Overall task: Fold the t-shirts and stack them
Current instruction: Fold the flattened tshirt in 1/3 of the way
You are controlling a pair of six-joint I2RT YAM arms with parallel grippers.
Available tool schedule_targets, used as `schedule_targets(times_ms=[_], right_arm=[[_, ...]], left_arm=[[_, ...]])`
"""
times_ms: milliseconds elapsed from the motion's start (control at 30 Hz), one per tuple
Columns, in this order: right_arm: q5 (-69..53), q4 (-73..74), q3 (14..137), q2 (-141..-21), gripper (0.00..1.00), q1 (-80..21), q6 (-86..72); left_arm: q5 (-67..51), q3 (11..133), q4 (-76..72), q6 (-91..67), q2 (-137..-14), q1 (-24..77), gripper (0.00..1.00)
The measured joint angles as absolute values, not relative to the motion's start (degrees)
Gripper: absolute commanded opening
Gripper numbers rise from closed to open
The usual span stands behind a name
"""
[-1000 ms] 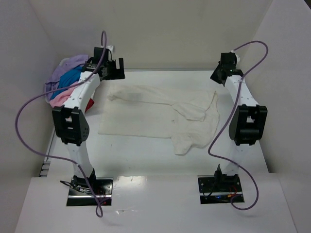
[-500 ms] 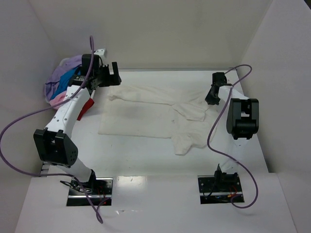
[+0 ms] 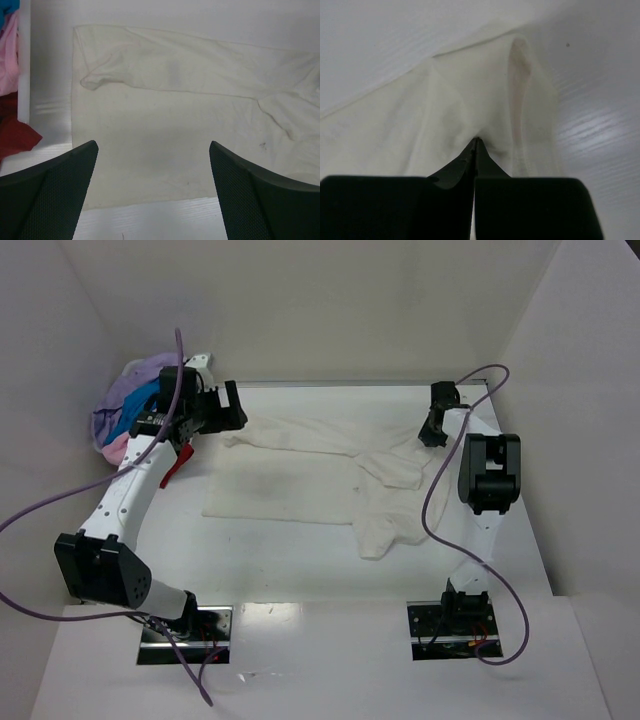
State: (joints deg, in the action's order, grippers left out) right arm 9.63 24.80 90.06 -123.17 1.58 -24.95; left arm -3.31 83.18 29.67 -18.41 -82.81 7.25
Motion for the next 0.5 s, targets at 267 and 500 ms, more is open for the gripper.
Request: schedule_targets(times_ms=[267,500], right_arm=[[11.92,27.22,99.98,-129.45,0.00,1.10,-23.73],[12.73,28.73,105.86,-133.01,0.00,1.28,-23.05]], left_arm=[[-3.42,82.11,31.40,-18.44,-82.81,7.25,1.00],[-3.46,82.06,31.70,-18.44,-83.37,7.25,1.00]])
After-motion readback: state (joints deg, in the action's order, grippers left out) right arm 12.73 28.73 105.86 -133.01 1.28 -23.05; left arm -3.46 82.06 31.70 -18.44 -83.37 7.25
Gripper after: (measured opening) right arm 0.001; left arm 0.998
